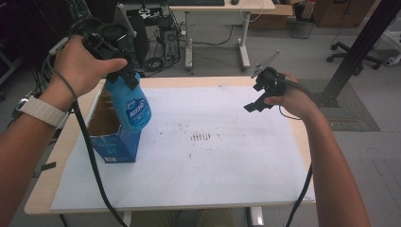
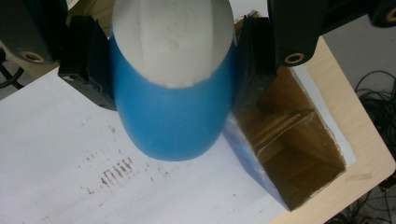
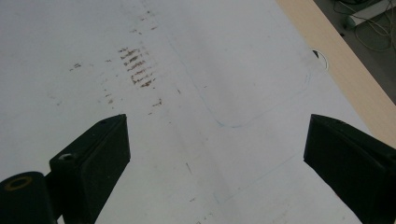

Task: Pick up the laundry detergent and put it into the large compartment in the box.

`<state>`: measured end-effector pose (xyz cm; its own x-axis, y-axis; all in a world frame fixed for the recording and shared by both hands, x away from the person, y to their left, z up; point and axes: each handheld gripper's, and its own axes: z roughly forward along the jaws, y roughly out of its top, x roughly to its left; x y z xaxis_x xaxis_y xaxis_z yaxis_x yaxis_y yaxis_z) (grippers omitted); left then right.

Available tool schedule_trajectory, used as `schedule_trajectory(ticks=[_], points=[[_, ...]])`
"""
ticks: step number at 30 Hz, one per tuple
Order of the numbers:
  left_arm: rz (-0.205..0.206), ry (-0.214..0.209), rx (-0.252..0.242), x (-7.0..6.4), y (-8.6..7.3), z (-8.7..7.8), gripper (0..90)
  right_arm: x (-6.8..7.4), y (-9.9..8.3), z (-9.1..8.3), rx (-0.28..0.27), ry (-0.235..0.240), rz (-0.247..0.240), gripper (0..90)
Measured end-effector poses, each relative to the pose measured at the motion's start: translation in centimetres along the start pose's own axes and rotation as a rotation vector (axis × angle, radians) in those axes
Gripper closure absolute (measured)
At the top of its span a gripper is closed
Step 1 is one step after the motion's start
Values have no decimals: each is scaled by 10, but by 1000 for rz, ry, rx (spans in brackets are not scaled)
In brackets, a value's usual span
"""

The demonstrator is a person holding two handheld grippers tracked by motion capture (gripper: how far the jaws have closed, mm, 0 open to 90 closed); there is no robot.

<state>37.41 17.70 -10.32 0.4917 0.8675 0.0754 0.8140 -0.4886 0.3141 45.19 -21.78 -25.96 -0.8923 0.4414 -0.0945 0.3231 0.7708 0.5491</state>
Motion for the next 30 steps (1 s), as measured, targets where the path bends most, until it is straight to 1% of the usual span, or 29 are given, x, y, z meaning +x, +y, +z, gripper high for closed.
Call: schedule_trajectory(ticks=[6, 9, 13, 17, 20, 22, 24, 27, 30], points=[[-34, 4, -4, 5, 0, -6, 376, 0, 1, -1, 0, -1, 0, 72], [-42, 10, -5, 8, 0, -10, 376, 0, 1, -2, -1, -3, -1, 72], [-68, 6, -12, 13, 0, -15, 376, 0, 2, -2, -1, -5, -1, 72], [-79, 21, -17, 15, -1, -19, 376, 0, 3, -2, -5, -4, -3, 72], [-94, 24, -9, 18, -2, -21, 376, 0, 3, -2, -2, -3, -5, 72], [-108, 23, -16, 20, -2, -24, 376, 0, 3, -2, -2, -2, -5, 72], [-110, 23, -4, 21, -2, -25, 376, 0, 3, -1, -1, -2, -5, 72], [-119, 29, -2, 24, -2, -27, 376, -1, 3, -2, -6, -3, -4, 72], [-137, 36, -3, 27, -1, -29, 376, -1, 3, -2, -4, -3, -5, 72]])
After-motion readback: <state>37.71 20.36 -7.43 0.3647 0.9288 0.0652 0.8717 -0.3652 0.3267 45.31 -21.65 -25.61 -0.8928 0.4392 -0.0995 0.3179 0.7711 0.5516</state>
